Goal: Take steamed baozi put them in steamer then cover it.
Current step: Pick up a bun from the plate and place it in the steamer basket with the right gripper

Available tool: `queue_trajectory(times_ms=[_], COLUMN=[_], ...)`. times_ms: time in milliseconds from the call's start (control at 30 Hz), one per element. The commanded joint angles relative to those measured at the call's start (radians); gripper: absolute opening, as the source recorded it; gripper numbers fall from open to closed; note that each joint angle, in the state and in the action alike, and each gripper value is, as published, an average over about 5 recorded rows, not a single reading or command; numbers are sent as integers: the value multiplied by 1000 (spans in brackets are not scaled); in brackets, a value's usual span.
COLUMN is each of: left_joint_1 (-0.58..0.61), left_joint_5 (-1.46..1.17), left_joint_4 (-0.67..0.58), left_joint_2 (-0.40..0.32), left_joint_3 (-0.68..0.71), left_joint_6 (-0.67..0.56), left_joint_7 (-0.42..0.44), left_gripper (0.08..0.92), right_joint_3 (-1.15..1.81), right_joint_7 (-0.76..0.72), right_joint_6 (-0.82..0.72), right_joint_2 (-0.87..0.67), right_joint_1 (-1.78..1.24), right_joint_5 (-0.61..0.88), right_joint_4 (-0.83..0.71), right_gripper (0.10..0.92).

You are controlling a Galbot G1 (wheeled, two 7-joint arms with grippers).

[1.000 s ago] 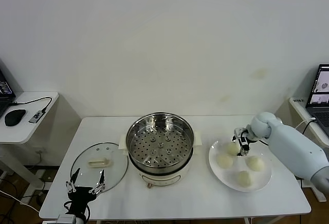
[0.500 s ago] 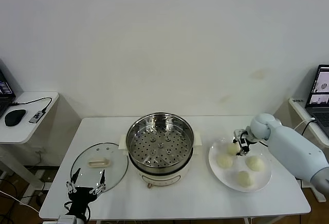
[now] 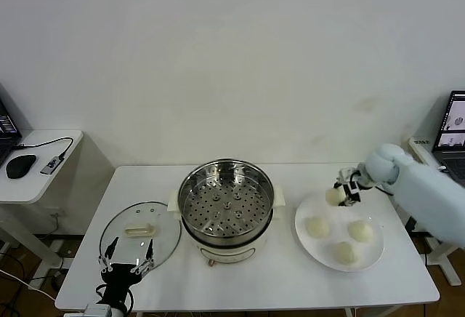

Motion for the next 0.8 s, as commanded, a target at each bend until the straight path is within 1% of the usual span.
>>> queue_trajectory(times_ms=[33, 167, 267, 400, 600, 800], left_joint_1=[1, 0, -1, -1, -11, -20], left_joint_5=[-7, -7, -9, -16, -21, -15], left_joint_4=[0, -5, -10, -9, 0, 4], left_joint_2=[-4, 2, 6, 14, 20, 10], left_joint_3=[7, 10, 7, 3, 3, 5], left_joint_6=[-2, -2, -2, -4, -5, -11], left_joint_7=[1, 1, 1, 1, 2, 1], left_gripper=[823, 823, 823, 823, 823, 823], right_joint_3=[-194, -335, -408, -478, -549, -589], right_joint_7=[8, 32, 62, 98, 127, 128], right_joint_6=[0, 33, 74, 149, 287, 418], right_joint_2=[-39, 58, 149, 265, 451, 564], right_joint_1=[302, 467, 535, 572, 563, 523], right_joint_5=[225, 339, 415, 462, 386, 242], right_joint_4=[154, 155, 137, 102, 21, -52], right_gripper=[579, 584, 585, 585, 585, 585])
